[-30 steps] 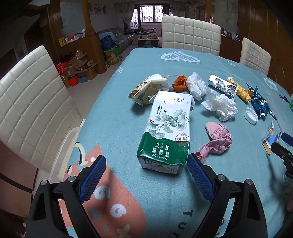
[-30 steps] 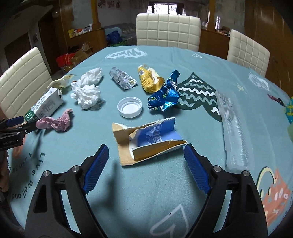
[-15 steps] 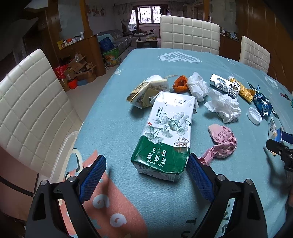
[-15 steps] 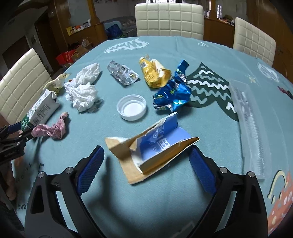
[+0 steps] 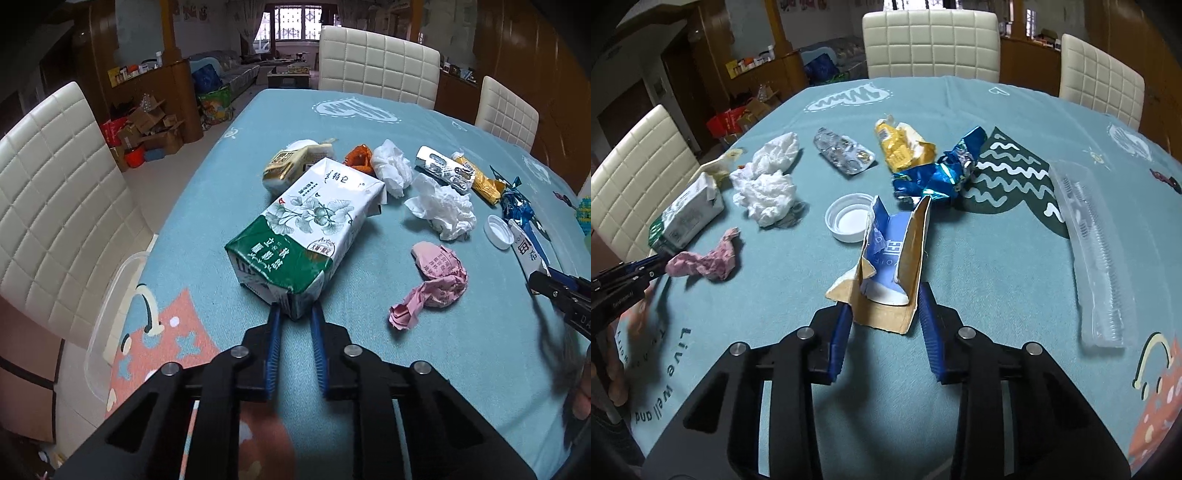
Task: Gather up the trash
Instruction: 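Grasp the blue-tan cardboard with the right tool while the left tool grasps the green milk carton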
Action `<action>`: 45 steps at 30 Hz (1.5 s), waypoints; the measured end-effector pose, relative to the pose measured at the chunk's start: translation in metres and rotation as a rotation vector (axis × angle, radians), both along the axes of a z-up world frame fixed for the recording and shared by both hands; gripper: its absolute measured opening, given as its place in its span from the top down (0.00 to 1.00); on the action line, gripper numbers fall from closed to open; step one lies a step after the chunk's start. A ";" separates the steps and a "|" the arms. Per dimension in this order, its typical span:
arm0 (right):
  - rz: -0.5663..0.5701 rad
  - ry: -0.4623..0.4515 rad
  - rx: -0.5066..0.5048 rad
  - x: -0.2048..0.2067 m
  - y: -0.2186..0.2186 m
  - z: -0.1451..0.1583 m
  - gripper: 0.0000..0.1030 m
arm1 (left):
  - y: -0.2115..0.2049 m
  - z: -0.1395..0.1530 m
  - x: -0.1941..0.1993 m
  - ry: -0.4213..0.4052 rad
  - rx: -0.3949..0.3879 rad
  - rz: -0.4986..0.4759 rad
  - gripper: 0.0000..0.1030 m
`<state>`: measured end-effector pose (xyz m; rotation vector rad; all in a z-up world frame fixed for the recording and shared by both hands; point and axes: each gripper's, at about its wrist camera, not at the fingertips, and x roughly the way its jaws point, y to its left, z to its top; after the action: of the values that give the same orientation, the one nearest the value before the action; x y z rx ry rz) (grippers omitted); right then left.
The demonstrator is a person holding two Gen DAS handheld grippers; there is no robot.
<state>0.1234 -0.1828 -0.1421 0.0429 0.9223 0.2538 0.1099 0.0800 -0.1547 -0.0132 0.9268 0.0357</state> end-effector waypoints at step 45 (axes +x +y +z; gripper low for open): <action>0.095 -0.090 -0.024 -0.005 0.040 0.040 0.64 | -0.007 0.038 -0.003 -0.114 0.142 -0.169 0.49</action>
<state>0.1183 -0.1430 -0.1016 -0.0342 0.8386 0.3301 0.1068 0.0728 -0.1172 0.1923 0.8067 -0.0555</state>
